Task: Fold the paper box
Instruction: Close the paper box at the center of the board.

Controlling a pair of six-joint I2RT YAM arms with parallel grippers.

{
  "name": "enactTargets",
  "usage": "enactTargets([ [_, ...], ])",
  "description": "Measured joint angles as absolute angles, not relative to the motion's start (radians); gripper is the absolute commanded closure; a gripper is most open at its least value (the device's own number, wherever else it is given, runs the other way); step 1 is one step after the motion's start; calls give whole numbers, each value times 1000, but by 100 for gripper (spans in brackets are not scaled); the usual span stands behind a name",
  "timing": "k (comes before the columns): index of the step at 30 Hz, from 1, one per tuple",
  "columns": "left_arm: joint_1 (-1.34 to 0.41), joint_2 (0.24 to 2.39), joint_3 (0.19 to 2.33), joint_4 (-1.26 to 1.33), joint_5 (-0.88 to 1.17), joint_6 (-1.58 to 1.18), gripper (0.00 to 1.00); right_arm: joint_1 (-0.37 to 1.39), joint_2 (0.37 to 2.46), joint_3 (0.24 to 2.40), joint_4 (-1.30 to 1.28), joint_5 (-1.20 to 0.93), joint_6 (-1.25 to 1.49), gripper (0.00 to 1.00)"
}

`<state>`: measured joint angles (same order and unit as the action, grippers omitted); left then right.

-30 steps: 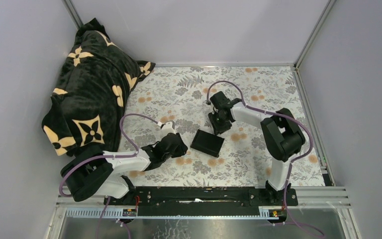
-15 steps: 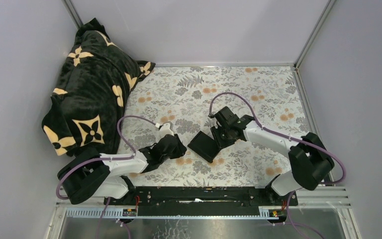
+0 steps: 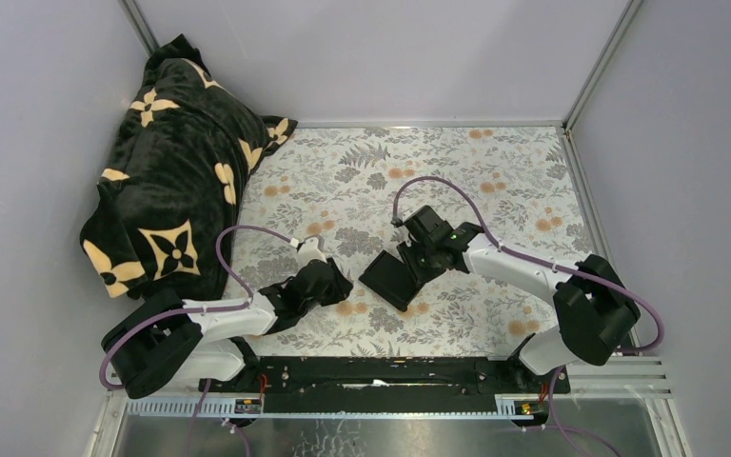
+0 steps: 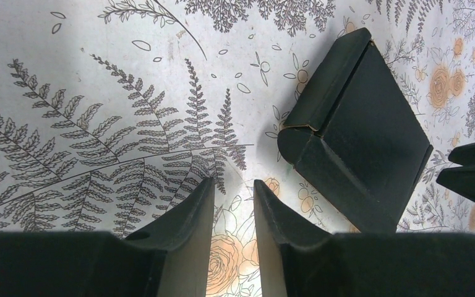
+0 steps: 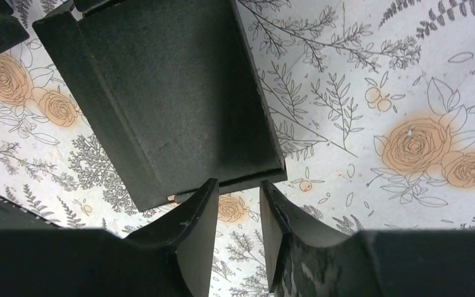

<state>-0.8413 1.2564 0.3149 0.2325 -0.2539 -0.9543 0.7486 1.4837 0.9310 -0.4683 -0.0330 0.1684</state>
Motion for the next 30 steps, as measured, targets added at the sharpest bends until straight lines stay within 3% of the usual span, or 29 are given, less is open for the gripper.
enactTargets([
  [11,-841,1258,315,233,-254,-955,63,813,1539,947,-418,42,105,55],
  [30,-839,1265,315,245,-254,-955,63,900,1602,963,-396,142,87,56],
])
